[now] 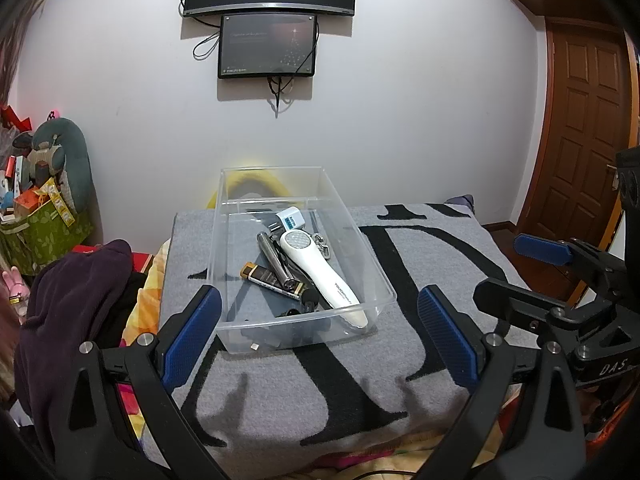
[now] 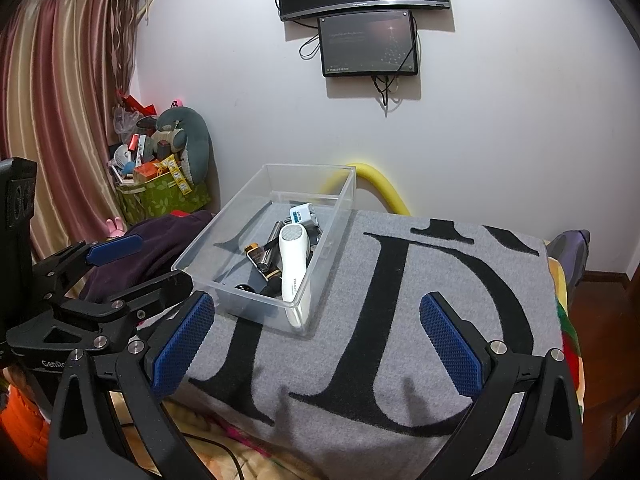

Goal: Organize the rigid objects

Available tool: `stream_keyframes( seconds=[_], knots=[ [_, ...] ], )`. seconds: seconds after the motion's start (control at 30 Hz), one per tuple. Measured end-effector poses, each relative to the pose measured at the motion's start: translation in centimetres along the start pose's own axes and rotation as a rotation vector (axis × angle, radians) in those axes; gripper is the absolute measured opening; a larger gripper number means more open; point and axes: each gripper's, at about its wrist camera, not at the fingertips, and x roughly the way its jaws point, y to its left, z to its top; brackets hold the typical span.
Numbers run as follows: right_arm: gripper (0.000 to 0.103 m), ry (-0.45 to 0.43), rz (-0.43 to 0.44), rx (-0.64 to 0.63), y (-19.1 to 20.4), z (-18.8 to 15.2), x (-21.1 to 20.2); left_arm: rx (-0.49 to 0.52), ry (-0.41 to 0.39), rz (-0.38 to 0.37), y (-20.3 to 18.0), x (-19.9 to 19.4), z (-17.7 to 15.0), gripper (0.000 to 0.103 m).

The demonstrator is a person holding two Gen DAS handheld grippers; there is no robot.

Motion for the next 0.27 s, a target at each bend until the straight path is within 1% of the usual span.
stream_keyframes(
  seconds=[0.27],
  knots=[
    [0.103,0.003,0.002,0.003,0.21,-0.16,0.0,0.001,0.004,0.0,0.04,0.05,0.16,0.1]
  ],
)
